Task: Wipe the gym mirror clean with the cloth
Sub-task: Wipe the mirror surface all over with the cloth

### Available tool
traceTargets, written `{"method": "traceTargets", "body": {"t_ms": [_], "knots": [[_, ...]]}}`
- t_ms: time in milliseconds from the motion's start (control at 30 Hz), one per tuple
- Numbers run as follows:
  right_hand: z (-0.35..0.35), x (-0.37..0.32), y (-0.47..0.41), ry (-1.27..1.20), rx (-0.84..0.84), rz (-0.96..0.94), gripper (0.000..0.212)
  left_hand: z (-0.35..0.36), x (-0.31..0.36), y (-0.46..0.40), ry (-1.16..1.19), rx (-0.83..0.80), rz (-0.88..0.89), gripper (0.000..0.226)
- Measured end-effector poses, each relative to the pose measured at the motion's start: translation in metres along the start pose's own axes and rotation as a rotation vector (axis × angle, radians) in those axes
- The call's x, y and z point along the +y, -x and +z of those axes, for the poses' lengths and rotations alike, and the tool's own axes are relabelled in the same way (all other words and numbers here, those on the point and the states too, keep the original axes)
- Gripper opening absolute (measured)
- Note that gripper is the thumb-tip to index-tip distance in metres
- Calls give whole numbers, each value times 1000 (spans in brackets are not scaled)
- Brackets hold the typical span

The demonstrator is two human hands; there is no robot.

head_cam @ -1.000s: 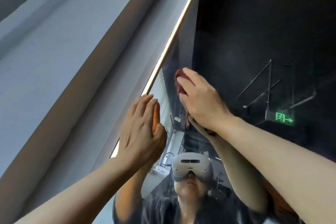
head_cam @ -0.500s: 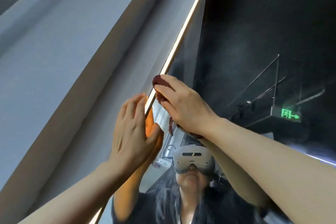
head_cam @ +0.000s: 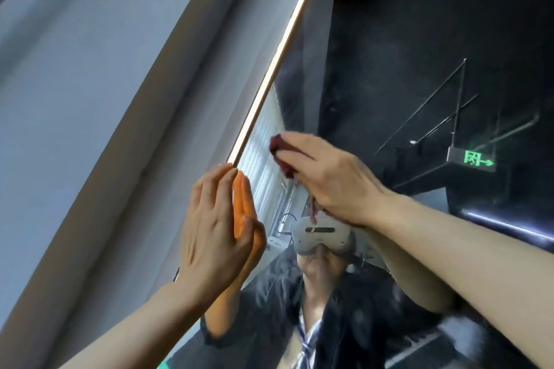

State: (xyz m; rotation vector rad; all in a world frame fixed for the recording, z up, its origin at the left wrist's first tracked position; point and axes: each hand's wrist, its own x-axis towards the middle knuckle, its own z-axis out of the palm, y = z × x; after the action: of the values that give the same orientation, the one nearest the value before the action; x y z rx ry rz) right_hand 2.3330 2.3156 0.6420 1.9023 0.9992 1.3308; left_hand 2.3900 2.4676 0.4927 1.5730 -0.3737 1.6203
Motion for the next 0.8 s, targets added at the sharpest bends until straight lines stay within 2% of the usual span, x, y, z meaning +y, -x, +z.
{"method": "traceTargets", "body": {"t_ms": [67,133,200,333,400,467,533,600,667,733,800], "knots": [[-20,42,-4,78,174,239,36,4,6,5,-13,-16,60,61],[-28,61,-6,86,229,345,35,12,14,9,-1,-30,124,58],[-18,44,2,80,218,288,34,17,24,18,43,-29,140,56],[5,-32,63,-87,-14,-40,42,18,32,50,100,-49,73,58],[3,-49,88,-172,-79,-128,40,18,36,64,100,-54,31,59],[-8,-44,92,-230,-45,-54,37,20,42,71,94,-50,22,58],[-22,-19,80,-263,146,154,33,25,50,72,109,-55,48,57],[-39,25,65,-199,295,304,35,29,59,69,127,-50,66,58],[-51,61,57,-19,339,359,37,33,68,67,141,-49,80,58],[-51,75,57,166,340,327,34,35,75,63,152,-46,105,57],[-45,72,58,225,363,251,31,38,78,60,151,-44,137,57]]}}
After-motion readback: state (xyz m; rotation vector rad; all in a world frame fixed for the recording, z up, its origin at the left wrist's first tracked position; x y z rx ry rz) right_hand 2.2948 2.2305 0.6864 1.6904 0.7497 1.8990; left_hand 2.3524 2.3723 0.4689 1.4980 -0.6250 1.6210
